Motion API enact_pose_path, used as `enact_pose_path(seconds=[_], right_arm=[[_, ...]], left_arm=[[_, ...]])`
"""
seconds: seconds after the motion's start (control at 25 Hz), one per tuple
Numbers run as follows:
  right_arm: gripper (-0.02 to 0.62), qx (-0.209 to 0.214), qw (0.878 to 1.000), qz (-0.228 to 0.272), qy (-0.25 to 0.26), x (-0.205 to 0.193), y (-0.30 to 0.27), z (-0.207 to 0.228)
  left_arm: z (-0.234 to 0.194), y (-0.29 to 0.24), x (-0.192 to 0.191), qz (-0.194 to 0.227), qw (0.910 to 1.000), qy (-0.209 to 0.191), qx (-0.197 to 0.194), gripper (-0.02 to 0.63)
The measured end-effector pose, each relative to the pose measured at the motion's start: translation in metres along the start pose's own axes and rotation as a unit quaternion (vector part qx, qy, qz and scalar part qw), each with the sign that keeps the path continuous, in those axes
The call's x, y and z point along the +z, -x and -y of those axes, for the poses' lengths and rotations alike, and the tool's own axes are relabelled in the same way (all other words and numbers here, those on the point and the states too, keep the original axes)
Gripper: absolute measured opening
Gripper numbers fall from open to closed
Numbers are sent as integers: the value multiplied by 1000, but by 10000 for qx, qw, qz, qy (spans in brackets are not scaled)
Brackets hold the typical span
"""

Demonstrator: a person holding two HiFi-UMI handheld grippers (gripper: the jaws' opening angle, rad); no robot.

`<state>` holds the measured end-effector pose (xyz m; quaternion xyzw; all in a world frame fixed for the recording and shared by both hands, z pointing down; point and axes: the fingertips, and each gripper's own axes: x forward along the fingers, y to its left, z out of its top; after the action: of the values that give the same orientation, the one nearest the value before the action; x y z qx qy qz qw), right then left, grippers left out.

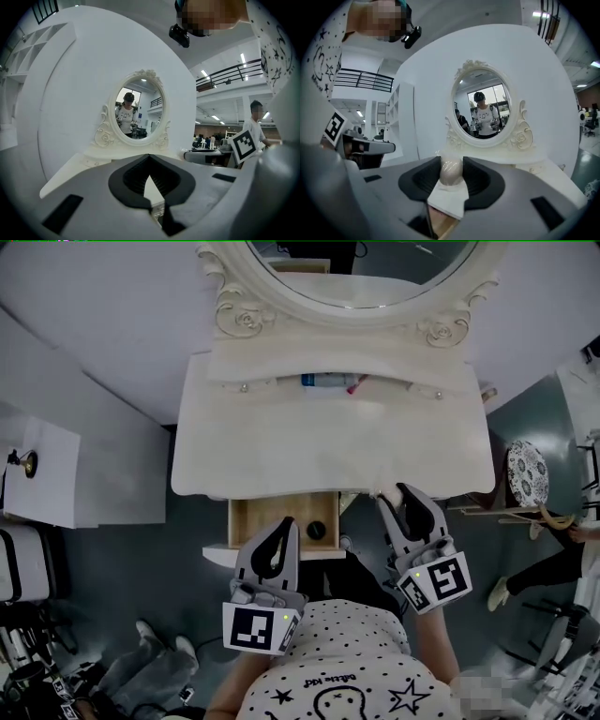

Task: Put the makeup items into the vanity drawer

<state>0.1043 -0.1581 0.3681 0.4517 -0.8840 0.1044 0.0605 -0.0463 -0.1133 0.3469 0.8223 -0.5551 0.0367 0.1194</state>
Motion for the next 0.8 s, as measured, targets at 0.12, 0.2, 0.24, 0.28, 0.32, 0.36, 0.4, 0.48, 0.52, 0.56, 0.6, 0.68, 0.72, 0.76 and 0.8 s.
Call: enact_pose_path(seconds=[0.12, 0.2, 0.24, 0.28, 0.32, 0.36, 0.4, 0.48, 0.52, 0.56, 0.6, 0.68, 0.72, 0.76, 0.8], right_arm=[[155, -71, 9999, 69, -41, 5, 19, -19], [155, -125, 9998, 97, -123, 4, 29, -28], [155, -158, 9997, 103, -178, 2, 34, -32], [155, -200, 9995, 102, -236, 0, 38, -35], [155, -254, 9992, 97, -292, -2, 42, -37], [155, -315, 9989, 88, -343, -4, 46, -37], [155, -373, 9985, 77, -385, -6, 50, -38], [155, -454, 9981, 51, -423, -9, 55, -38], [155, -481, 9980, 32, -420, -12, 57, -38], [155, -502, 9979, 12, -413, -14, 59, -38], [155, -520, 9978, -6, -409, -16, 61, -38], [155, -538, 9977, -34, -415, -20, 65, -39], [155, -535, 9977, -47, -417, -21, 66, -40], [155, -526, 9977, -60, -413, -22, 66, -41], [155, -513, 9978, -68, -404, -23, 67, -43]], left_arm=[[-3, 8, 0, 32, 10000, -32, -52, -5], [-6, 13, -1, 50, 10000, -38, -66, -5], [-6, 15, -1, 57, 10000, -39, -72, -5], [-7, 18, -1, 61, 9999, -42, -75, -5], [-8, 21, -2, 60, 9999, -47, -75, -5], [-8, 23, -2, 57, 9999, -51, -74, -5], [-8, 25, -2, 52, 9999, -52, -75, -5], [-8, 29, -4, 43, 9999, -61, -86, -5], [-8, 30, -5, 40, 9999, -74, -97, -5], [-8, 31, -5, 38, 9999, -89, -109, -5], [-7, 33, -6, 36, 9999, -102, -118, -5], [-7, 35, -8, 35, 9999, -118, -111, -5], [-8, 37, -8, 40, 9999, -122, -99, -5], [-8, 38, -7, 49, 9999, -125, -83, -5], [-8, 39, -6, 60, 9999, -128, -66, -5]])
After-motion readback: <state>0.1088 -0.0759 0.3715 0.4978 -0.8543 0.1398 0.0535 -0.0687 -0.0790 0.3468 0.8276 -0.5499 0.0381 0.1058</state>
